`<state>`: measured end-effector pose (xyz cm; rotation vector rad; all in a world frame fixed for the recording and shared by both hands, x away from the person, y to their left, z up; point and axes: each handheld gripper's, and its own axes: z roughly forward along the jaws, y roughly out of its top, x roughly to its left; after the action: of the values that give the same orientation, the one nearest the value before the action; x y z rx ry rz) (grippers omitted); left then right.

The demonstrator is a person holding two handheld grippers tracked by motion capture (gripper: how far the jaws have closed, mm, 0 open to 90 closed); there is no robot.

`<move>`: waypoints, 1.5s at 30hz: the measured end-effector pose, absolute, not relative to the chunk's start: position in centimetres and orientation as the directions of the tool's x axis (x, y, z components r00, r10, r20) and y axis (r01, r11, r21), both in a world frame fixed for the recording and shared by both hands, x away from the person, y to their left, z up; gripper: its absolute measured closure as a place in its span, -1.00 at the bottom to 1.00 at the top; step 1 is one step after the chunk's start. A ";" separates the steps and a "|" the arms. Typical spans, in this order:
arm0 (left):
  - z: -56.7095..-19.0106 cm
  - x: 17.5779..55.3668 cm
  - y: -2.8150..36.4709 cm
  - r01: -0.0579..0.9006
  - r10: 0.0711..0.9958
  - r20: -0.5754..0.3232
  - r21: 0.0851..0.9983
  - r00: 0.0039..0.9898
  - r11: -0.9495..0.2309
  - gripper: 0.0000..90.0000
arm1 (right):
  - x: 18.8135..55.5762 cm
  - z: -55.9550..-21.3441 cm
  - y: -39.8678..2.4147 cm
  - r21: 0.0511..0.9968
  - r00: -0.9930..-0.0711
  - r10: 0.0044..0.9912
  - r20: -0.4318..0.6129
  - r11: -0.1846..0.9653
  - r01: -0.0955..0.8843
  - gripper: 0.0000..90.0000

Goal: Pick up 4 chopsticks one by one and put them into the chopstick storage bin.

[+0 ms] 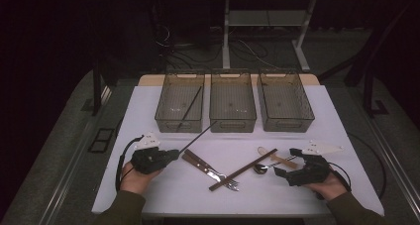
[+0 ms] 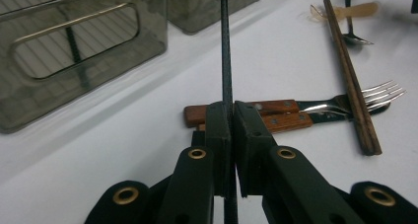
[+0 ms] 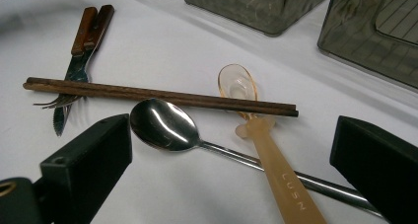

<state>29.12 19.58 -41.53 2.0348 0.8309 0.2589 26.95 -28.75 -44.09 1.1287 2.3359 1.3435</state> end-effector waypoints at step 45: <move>-39.4 33.6 22.1 0.454 0.739 -0.134 0.855 0.660 -0.250 0.89 | 27.1 -44.3 -28.7 0.807 -0.684 0.709 0.172 0.297 0.511 -0.95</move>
<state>33.65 22.11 -39.45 1.8963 0.9385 0.3655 27.15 -28.68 -44.25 1.1235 2.3456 1.3336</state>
